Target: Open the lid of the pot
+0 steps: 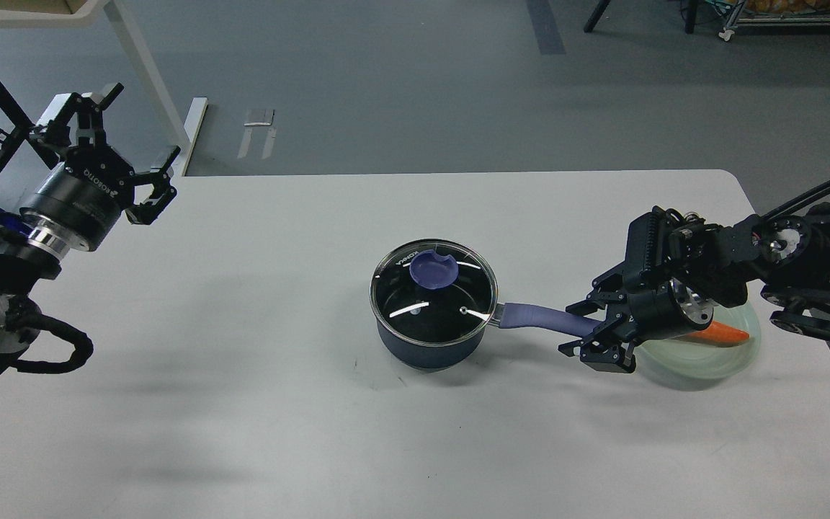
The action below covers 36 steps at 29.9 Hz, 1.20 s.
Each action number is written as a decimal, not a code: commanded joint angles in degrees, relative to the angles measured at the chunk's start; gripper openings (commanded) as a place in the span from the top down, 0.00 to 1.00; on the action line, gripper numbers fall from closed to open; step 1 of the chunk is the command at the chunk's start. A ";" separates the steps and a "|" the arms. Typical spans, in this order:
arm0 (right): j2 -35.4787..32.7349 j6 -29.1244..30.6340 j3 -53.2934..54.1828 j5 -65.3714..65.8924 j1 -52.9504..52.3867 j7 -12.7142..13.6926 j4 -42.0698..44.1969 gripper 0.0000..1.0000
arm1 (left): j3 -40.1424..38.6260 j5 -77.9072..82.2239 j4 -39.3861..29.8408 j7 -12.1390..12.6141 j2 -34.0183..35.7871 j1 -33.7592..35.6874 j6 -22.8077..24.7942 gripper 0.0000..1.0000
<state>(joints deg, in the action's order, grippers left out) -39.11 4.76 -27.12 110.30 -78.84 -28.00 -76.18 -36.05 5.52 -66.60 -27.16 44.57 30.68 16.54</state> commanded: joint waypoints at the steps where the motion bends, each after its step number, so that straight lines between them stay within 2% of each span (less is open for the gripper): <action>1: 0.00 -0.89 -0.03 0.00 0.00 0.00 0.07 0.56 | -0.07 0.72 -0.20 0.00 0.16 0.09 0.07 0.01; 10: -0.09 -1.33 -0.03 -0.09 0.00 0.00 0.07 0.60 | 0.55 8.60 0.15 0.26 -0.01 1.84 0.07 0.01; 16: 0.00 -1.33 -0.12 -0.09 0.09 0.00 0.07 0.65 | 0.28 28.81 -0.20 0.00 -1.15 5.53 0.86 0.01; 24: 0.00 -1.33 -0.12 -0.26 0.53 0.00 0.07 0.67 | 0.81 53.59 -5.73 -0.44 -2.99 12.29 0.95 0.01; 27: 0.09 -1.33 -0.12 -0.35 0.62 0.00 0.15 0.67 | 5.10 66.68 -8.01 -0.79 -5.72 16.85 0.95 0.01; 31: 0.35 -1.33 -0.12 -0.44 0.62 0.00 0.07 0.67 | 16.78 82.07 -7.23 -0.84 -10.98 25.99 -0.54 0.01; 36: 0.35 -1.33 -0.12 -0.53 0.62 0.00 0.15 0.67 | 26.28 93.43 -1.62 -0.84 -18.01 31.54 -7.65 0.01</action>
<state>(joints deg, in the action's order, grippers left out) -38.76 3.41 -27.22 109.80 -78.22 -28.00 -76.10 -14.36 93.61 -71.19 -28.03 30.07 59.77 12.88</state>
